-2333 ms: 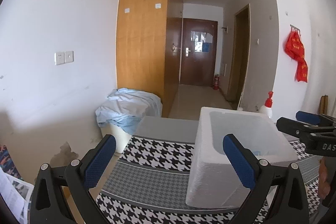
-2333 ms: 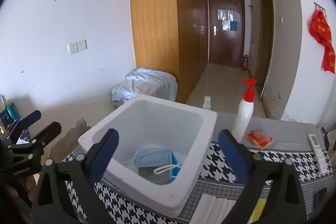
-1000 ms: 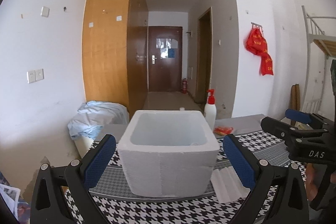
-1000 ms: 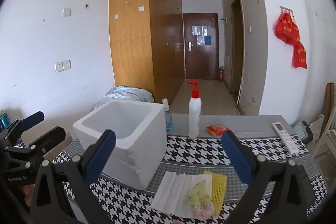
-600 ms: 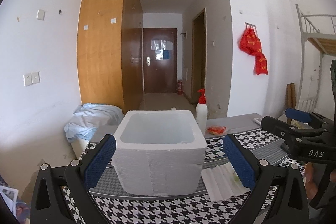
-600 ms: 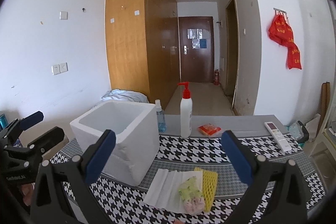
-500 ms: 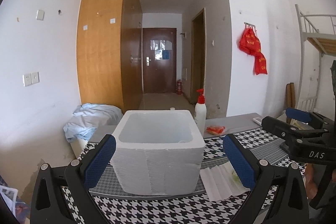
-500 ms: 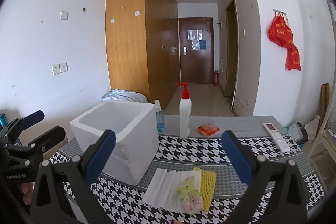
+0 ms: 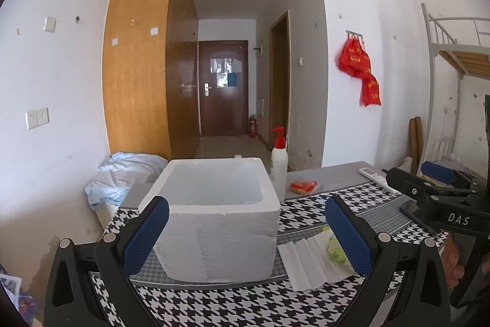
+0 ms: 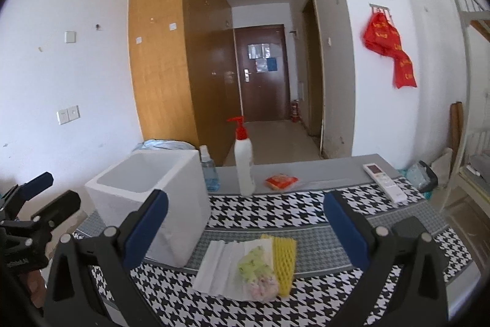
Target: Organize soft objects
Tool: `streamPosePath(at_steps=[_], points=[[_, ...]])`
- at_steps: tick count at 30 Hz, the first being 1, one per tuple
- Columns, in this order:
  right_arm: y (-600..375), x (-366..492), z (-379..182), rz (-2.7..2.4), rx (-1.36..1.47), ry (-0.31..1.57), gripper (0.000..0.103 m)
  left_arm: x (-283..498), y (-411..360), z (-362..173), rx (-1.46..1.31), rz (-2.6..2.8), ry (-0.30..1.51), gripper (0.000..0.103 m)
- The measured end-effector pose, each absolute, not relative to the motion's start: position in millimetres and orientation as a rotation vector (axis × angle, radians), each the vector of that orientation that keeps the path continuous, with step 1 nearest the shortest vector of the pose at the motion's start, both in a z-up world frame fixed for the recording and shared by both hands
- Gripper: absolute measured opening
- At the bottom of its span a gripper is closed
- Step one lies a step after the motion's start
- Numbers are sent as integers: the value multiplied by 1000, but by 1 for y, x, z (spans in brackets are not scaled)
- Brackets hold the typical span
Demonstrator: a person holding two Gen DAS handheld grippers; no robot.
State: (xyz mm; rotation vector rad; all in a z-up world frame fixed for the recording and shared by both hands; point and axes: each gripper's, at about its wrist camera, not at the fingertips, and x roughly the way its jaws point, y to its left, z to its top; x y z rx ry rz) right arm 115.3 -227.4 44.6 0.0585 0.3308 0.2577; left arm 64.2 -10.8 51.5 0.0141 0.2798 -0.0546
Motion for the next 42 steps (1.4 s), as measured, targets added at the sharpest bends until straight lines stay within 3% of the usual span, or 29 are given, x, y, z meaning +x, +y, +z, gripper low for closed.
streamPosePath(at_steps=[42], points=[[-244, 127, -30, 140, 22, 465, 102, 75, -31, 28, 25, -95, 317, 102]])
